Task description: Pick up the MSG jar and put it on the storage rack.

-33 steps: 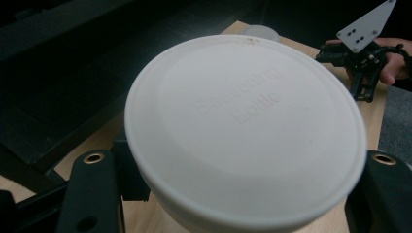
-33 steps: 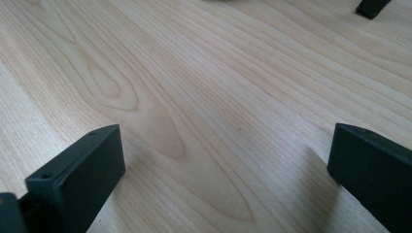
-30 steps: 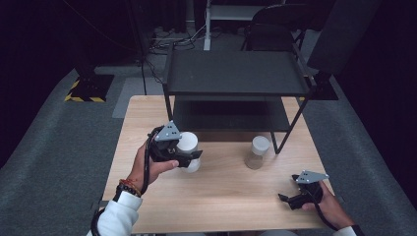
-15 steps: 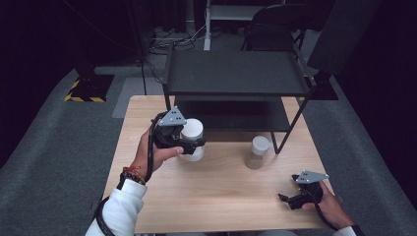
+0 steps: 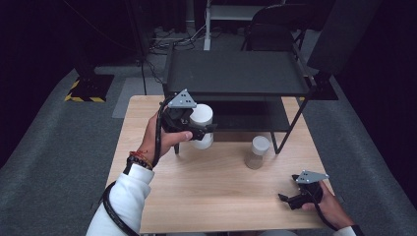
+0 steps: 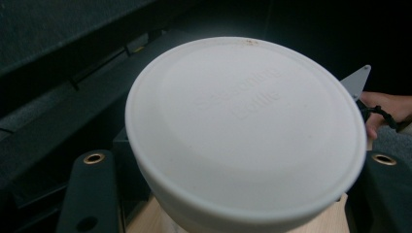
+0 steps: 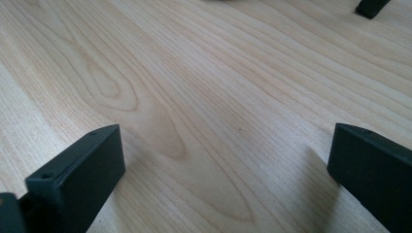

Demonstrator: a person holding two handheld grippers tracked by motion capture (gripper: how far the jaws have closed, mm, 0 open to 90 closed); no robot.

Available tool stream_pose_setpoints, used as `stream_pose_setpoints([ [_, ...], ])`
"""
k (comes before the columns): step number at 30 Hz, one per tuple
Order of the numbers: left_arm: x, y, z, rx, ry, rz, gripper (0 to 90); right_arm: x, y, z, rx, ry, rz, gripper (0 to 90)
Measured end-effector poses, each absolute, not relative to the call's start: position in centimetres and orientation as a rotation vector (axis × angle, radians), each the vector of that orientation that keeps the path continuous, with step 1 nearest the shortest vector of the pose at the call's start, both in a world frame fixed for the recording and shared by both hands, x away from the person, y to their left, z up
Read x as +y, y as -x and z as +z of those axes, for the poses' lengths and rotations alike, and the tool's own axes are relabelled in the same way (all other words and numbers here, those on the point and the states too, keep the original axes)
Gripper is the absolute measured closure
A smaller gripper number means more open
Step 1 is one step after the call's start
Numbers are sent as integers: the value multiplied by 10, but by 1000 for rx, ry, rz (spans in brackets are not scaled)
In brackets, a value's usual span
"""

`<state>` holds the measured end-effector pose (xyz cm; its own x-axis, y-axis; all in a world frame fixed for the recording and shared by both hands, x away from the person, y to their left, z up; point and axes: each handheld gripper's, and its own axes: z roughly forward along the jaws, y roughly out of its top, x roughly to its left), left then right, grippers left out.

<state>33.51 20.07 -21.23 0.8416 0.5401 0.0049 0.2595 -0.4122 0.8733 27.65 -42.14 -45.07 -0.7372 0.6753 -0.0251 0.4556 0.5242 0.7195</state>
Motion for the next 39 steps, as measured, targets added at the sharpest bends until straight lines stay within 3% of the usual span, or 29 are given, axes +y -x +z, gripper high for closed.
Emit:
stream_pose_setpoints([
  [39,168,-355,-130,505,-1996,393,340,-421,-276,-451,2463,-946,1032,0],
])
